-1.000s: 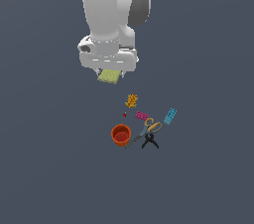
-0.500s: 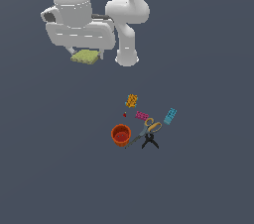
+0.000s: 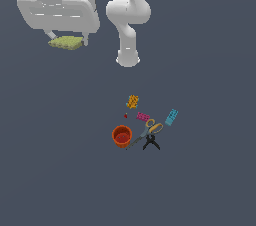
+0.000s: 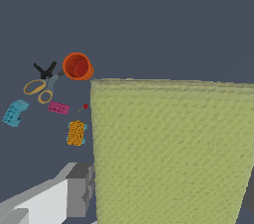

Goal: Pick up a designated object from a clutter of objects.

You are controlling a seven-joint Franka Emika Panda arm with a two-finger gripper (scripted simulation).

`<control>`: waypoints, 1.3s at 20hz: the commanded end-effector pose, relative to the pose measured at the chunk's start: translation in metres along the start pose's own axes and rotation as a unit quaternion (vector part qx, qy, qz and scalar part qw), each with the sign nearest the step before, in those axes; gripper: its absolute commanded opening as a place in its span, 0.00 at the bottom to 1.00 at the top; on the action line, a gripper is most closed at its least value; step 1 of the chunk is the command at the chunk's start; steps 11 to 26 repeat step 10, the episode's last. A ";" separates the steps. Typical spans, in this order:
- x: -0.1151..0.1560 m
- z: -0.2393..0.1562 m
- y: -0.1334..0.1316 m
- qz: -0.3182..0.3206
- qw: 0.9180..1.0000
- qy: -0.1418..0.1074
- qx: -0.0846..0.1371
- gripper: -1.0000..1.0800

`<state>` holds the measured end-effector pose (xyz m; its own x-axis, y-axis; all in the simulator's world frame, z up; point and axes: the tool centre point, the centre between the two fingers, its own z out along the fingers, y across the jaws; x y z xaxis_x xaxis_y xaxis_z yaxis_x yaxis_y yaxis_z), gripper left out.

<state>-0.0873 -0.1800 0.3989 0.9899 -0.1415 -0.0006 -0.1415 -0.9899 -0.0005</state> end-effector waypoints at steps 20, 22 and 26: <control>0.004 -0.013 0.009 -0.001 1.000 0.000 0.000 0.00; 0.004 -0.013 0.009 -0.001 1.000 0.000 0.000 0.00; 0.004 -0.013 0.009 -0.001 1.000 0.000 0.000 0.00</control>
